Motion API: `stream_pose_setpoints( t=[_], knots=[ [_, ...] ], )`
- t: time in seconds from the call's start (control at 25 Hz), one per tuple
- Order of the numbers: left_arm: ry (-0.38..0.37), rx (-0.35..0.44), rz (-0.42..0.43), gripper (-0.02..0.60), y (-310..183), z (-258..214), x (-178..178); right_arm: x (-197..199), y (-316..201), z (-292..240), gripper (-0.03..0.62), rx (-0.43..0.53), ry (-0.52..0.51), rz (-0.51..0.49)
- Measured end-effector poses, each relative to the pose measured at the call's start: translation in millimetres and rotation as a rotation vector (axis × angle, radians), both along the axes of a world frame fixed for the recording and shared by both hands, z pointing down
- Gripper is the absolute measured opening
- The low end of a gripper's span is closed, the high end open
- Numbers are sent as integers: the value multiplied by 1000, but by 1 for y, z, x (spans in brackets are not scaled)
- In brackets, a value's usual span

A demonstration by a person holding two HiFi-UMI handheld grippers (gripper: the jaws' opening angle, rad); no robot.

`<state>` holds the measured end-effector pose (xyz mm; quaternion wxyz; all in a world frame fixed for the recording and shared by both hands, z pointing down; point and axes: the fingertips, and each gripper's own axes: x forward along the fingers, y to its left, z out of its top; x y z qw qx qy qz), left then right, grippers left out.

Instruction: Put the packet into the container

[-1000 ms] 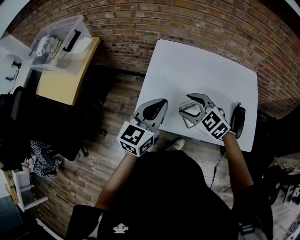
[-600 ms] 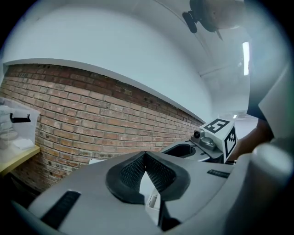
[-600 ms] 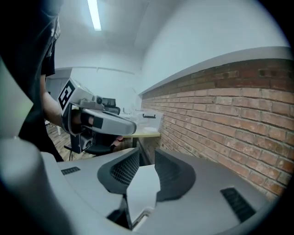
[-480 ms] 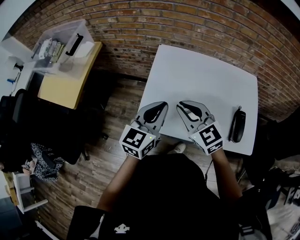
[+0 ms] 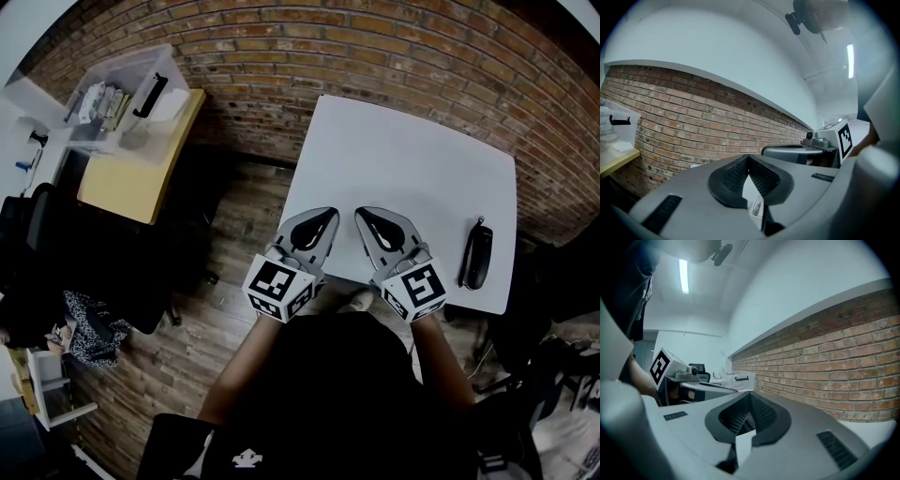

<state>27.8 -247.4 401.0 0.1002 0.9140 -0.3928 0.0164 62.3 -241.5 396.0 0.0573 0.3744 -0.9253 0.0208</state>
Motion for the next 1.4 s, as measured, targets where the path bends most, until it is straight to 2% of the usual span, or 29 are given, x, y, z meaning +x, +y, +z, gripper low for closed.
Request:
stream_pose_setpoints(
  t=[0.36, 1.4],
  knots=[
    [-1, 7, 2, 5, -4, -2, -1, 4, -2, 1, 5, -19, -52, 21],
    [-3, 9, 6, 5, -8, -3, -2, 4, -9, 0, 5, -9, -25, 15]
  ],
)
